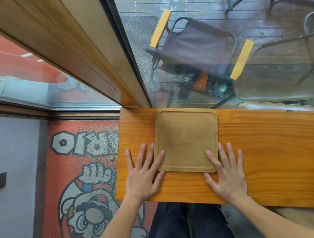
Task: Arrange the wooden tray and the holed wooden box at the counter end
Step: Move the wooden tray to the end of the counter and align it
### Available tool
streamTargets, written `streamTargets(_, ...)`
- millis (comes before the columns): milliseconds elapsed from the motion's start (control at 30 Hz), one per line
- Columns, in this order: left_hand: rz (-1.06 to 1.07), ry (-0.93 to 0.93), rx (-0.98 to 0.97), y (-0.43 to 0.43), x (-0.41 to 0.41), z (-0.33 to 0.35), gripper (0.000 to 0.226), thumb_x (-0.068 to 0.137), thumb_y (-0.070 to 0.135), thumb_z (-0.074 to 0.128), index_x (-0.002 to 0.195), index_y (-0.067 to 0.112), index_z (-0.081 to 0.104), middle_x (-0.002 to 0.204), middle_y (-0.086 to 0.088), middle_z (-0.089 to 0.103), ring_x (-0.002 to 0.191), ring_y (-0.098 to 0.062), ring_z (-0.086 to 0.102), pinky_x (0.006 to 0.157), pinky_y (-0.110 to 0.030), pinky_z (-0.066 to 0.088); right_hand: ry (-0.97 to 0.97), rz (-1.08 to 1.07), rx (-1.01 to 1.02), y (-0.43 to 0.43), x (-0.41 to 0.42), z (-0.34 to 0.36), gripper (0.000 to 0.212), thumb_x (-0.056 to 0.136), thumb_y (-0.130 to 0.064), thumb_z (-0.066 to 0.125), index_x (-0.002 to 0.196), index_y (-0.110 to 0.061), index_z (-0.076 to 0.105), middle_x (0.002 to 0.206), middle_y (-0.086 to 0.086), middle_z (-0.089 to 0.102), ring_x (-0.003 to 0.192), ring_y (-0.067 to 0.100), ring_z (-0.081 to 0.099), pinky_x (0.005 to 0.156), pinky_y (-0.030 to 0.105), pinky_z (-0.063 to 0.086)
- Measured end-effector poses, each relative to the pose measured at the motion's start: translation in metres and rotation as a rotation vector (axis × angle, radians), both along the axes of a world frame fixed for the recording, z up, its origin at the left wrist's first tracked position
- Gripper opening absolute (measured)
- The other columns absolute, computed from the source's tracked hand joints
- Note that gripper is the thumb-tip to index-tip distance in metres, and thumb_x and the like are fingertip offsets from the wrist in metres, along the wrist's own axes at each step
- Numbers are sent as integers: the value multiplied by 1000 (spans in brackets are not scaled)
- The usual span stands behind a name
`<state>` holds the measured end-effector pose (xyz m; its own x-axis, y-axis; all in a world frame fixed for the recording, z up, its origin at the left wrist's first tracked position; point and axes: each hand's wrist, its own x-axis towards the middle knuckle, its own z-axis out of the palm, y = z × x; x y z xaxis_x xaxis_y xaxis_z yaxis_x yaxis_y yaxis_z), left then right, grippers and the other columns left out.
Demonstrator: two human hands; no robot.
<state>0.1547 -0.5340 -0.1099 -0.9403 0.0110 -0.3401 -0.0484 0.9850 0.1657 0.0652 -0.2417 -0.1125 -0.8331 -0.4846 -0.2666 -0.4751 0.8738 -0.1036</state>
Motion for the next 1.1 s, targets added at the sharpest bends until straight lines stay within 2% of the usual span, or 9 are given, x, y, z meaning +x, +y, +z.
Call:
streamTargets(467,2,44,-3,4,2,-5,72,95,56,39,158,28,16,167,-9,12,154,-35,8,115,-74,6,35,14,-35,5,3,-6,76,84,-61,43,152,-32,26,162,12,18,151,36,10,118,64,11)
streamTargets(600,8,-78,-37,7,1,5,71,96,56,35,158,29,14,166,-11,14,154,-35,7,114,-74,10,-56,-6,-30,3,2,2,75,86,-61,43,152,-35,23,163,9,17,151,35,6,118,64,11)
streamTargets(700,56,-226,-119,16,-7,28,71,97,56,28,157,30,0,166,-12,17,153,-36,4,110,-74,21,-147,-20,-52,2,1,17,72,89,-61,40,153,-39,16,164,5,11,152,33,-1,119,62,6)
streamTargets(767,106,-362,-207,31,-17,56,73,100,42,36,155,34,-12,168,-11,4,153,-40,-2,110,-73,22,-256,-14,-51,6,-9,35,70,91,-56,39,153,-43,9,165,2,3,152,31,-8,120,58,0)
streamTargets(800,149,-428,-244,43,-20,71,79,98,31,44,155,33,-11,167,-13,0,152,-42,-4,111,-73,21,-339,11,-42,9,-16,45,68,92,-49,42,152,-44,9,165,1,3,152,31,-8,121,56,0)
streamTargets(867,280,-493,-305,74,-26,102,82,92,19,51,157,30,3,166,-17,5,151,-46,-2,111,-72,21,-553,21,-75,17,-34,68,60,93,-35,46,150,-39,27,163,2,18,151,29,9,122,51,15)
streamTargets(967,359,-518,-302,137,-41,135,72,92,20,45,157,24,13,164,-15,18,151,-43,9,115,-65,21,-903,-108,-177,52,-56,114,42,94,-37,45,135,-32,53,143,1,54,128,23,50,106,38,42)
streamTargets(1033,275,-536,-279,195,-49,148,65,94,25,44,155,21,22,157,-11,35,146,-36,29,113,-54,31,-960,-199,-293,105,-62,139,37,94,-38,47,128,-29,60,130,1,64,113,19,59,97,32,45)
streamTargets(1100,196,-526,-207,253,-60,153,55,95,23,41,149,20,34,141,-5,54,130,-28,51,100,-42,45,-884,-335,-406,175,-68,157,34,95,-34,49,124,-27,64,121,1,67,99,14,61,90,29,46)
